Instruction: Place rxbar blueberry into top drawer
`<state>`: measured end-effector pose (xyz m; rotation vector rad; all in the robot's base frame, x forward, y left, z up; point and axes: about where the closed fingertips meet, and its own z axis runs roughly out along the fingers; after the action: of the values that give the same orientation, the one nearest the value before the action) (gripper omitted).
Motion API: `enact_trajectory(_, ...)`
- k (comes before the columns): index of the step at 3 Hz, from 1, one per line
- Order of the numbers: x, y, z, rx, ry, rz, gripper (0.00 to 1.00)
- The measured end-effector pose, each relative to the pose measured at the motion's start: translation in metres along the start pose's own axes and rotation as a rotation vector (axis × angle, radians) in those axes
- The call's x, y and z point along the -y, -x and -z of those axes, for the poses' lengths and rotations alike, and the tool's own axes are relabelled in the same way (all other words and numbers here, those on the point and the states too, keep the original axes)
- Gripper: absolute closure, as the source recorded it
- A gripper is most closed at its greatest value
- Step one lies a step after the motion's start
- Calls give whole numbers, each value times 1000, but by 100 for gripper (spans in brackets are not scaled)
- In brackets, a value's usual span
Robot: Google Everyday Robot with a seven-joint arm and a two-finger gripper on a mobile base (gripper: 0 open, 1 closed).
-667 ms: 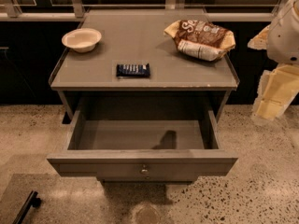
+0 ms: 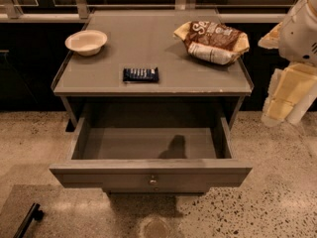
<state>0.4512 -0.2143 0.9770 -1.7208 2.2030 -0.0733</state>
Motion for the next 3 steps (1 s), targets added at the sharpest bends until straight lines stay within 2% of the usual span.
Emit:
enact_trajectory(1, 33, 13, -24, 68, 53, -16, 0)
enact_trajectory(2, 77, 35, -64, 142, 95, -34, 0)
enact_trajectory(3, 108, 66, -103, 228, 134, -25, 0)
